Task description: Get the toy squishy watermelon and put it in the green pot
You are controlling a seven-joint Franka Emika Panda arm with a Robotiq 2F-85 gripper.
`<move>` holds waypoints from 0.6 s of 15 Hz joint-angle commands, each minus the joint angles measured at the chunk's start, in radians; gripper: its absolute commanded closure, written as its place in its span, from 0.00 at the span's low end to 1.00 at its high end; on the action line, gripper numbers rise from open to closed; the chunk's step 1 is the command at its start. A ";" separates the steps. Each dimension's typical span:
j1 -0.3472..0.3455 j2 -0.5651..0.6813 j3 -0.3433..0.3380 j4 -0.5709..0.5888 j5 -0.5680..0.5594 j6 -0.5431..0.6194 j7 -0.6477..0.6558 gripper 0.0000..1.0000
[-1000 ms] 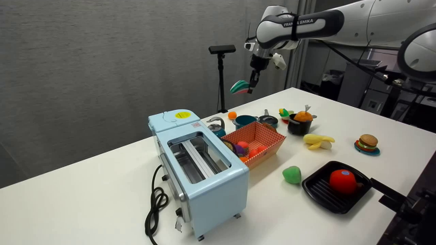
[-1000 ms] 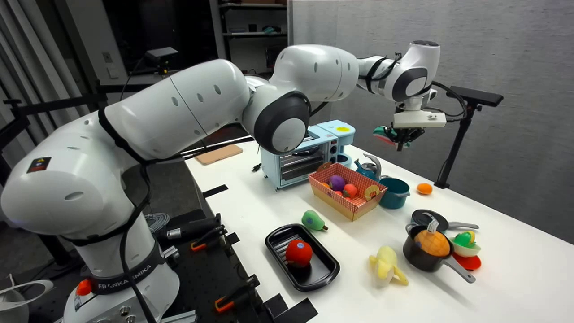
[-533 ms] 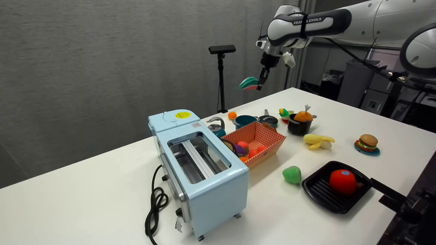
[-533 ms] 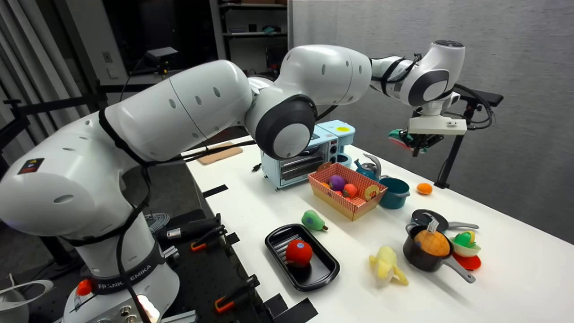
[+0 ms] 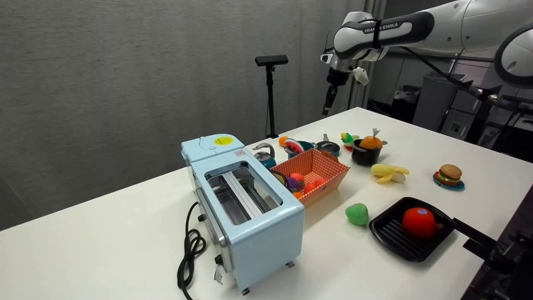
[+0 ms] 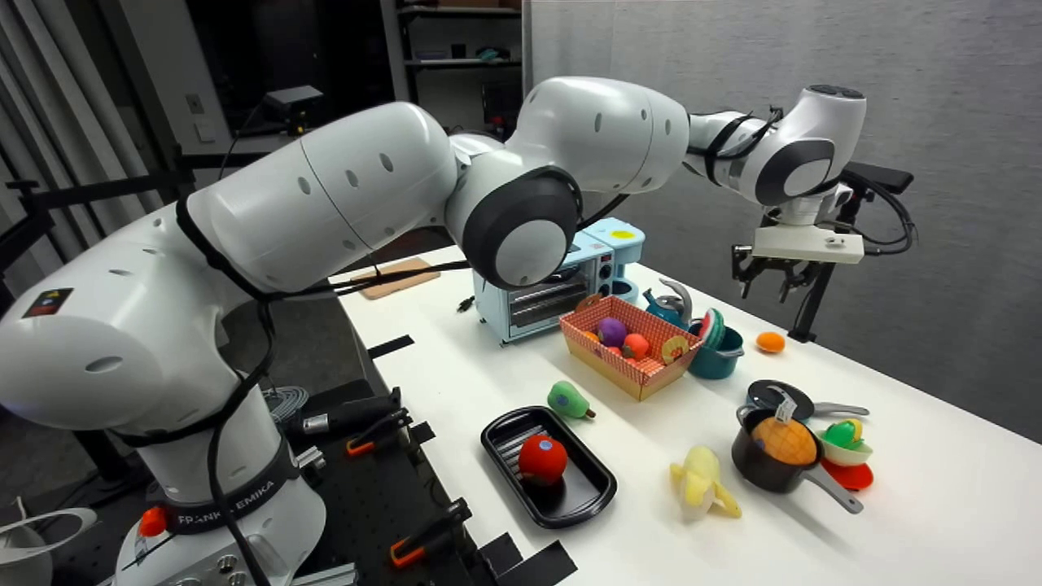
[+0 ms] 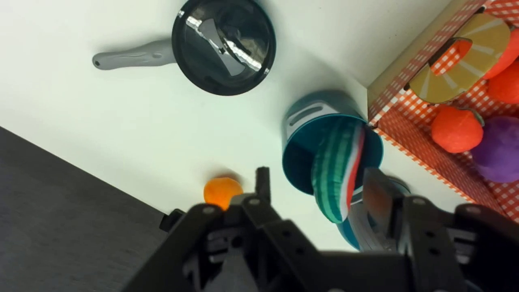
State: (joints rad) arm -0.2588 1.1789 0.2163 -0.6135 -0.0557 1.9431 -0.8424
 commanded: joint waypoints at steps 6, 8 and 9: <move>-0.040 -0.069 0.009 -0.135 0.000 0.002 -0.001 0.00; -0.043 -0.083 0.009 -0.156 0.000 0.002 -0.001 0.00; -0.043 -0.087 0.010 -0.161 0.000 0.002 -0.001 0.00</move>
State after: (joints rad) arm -0.3014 1.0918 0.2261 -0.7751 -0.0557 1.9446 -0.8434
